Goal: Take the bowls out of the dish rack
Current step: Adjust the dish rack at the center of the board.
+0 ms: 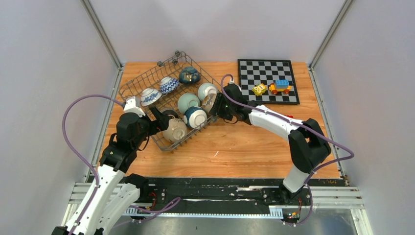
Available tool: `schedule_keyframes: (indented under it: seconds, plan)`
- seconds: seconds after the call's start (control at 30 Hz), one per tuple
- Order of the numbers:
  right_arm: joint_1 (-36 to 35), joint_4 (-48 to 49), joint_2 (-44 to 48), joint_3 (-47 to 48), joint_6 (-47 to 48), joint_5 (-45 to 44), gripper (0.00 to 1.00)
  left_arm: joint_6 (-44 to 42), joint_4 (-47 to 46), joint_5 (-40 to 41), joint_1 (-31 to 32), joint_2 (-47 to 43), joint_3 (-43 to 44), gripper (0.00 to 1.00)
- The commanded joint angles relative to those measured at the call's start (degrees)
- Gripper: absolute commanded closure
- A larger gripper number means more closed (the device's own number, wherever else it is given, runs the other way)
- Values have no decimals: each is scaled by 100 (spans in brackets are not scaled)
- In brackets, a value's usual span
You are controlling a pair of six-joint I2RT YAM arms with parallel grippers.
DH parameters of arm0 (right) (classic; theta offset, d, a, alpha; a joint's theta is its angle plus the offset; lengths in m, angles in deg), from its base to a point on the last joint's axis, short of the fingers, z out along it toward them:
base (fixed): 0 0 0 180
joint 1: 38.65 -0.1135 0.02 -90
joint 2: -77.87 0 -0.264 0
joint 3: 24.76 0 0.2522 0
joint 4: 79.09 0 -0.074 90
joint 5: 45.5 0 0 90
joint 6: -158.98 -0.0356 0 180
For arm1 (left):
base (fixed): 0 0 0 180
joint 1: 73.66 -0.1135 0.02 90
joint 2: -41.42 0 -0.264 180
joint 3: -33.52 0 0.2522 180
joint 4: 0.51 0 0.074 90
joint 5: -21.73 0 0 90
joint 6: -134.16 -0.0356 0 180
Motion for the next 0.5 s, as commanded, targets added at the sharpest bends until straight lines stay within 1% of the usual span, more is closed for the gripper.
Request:
schedule_keyframes:
  seconds: [0.0, 0.17, 0.37, 0.47]
  plan:
    - [-129, -492, -277, 338, -18, -176, 44, -41, 23, 149, 24, -6, 31, 4]
    - [-138, -641, -352, 218, 83, -495, 48, -75, 93, 162, 24, -21, 92, 4]
    - [-138, -709, -522, 247, 90, -504, 53, -21, 20, 128, 24, -10, 14, 4]
    - [-138, -781, -616, 350, 131, -524, 54, -1, 50, 115, 24, -9, 0, 4]
